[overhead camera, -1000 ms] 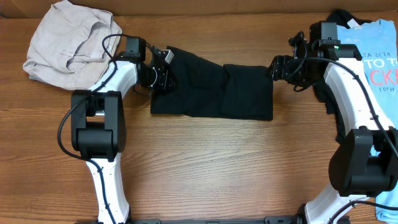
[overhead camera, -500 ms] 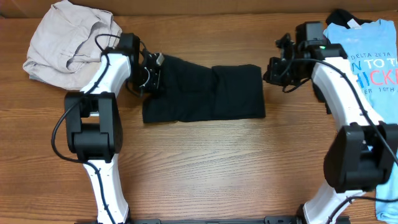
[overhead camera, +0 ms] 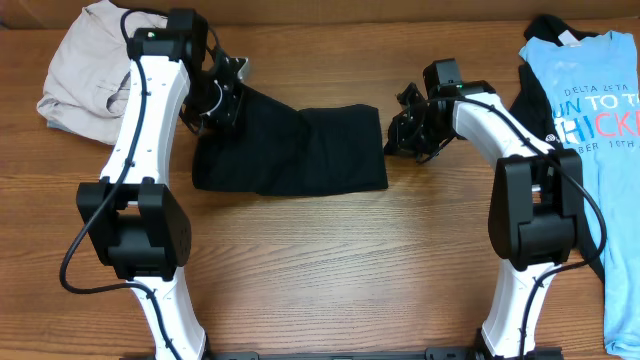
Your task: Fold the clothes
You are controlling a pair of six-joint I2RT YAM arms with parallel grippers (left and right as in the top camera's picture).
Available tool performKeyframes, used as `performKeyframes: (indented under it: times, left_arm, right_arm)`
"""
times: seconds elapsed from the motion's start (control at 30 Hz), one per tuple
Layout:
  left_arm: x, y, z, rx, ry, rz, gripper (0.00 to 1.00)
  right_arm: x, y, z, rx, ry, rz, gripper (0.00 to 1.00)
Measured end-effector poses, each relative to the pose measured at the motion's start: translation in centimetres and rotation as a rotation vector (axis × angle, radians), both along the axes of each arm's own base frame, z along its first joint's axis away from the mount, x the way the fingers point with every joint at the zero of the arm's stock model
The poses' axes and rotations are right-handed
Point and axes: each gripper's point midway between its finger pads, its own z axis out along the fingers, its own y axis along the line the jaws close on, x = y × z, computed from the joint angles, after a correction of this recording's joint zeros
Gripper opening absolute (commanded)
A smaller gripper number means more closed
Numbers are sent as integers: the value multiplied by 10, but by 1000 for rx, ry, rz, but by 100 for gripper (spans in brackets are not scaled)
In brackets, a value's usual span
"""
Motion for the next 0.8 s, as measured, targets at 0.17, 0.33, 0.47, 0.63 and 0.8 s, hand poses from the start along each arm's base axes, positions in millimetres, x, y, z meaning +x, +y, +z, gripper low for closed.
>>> performKeyframes:
  times: [0.17, 0.33, 0.47, 0.63, 0.8]
  left_arm:
    - [6, -10, 26, 14, -59, -37, 4]
    - [6, -44, 32, 22, -99, -115, 4]
    - [3, -73, 31, 52, -122, -159, 4]
    - [-1, -107, 31, 70, -146, -161, 4]
    - [-7, -136, 33, 66, -158, -150, 4]
  right_arm:
    - [-2, 6, -15, 30, 36, 1, 4]
    - [-6, 17, -19, 41, 47, 23, 4]
    - [-9, 25, -19, 49, 49, 42, 4]
    - [-11, 28, -19, 53, 51, 47, 4]
    - [-11, 30, -15, 86, 58, 47, 4]
